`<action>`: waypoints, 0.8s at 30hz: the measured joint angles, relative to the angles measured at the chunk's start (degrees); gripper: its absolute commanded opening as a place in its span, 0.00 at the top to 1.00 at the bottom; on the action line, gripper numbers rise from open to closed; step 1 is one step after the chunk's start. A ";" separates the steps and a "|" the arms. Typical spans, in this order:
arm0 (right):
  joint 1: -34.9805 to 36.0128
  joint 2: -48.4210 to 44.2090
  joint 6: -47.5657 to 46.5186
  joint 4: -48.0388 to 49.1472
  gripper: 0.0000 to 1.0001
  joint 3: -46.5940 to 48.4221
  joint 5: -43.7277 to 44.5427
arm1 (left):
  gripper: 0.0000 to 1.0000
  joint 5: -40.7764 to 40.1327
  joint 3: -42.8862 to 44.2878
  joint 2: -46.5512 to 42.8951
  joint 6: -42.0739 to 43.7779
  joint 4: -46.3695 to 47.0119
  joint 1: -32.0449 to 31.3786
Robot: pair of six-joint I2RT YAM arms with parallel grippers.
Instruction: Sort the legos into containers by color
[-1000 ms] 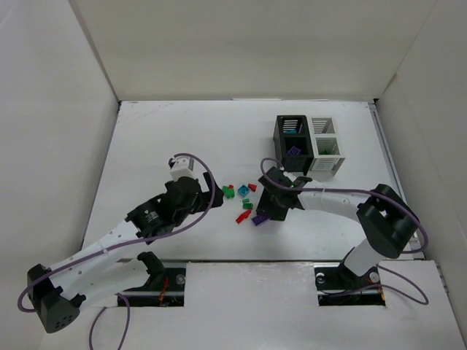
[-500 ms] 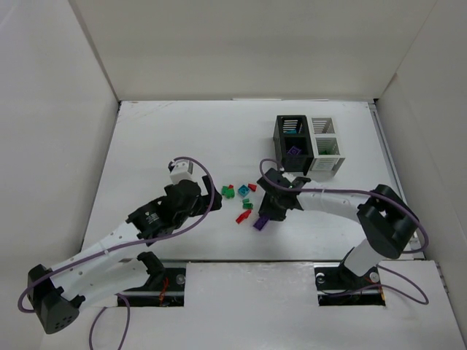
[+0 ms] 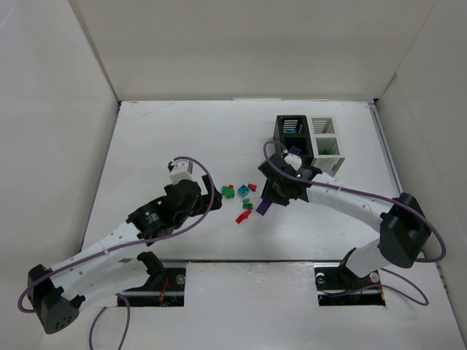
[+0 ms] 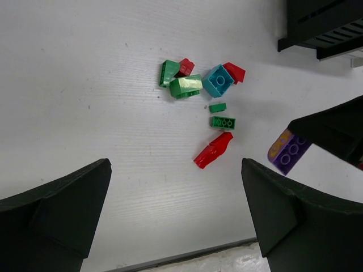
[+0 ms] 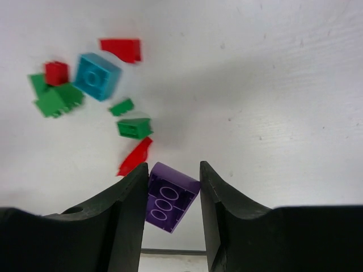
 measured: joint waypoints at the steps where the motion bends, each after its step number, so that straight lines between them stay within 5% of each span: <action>1: -0.02 -0.52 -0.57 -0.72 0.69 1.64 1.03 | 0.01 0.00 -0.02 0.00 0.00 0.24 0.00; 7: -2.80 -1.81 -5.14 -3.54 0.69 11.67 6.08 | 0.00 -0.70 -0.02 0.46 0.28 1.40 0.00; 14: -14.62 -1.25 -11.41 -4.63 0.69 20.79 11.93 | 0.00 1.38 0.00 5.77 3.28 4.76 4.61; 24: -22.23 8.39 -16.92 -4.63 0.69 31.54 20.74 | 0.00 5.46 0.96 13.11 8.20 9.31 8.00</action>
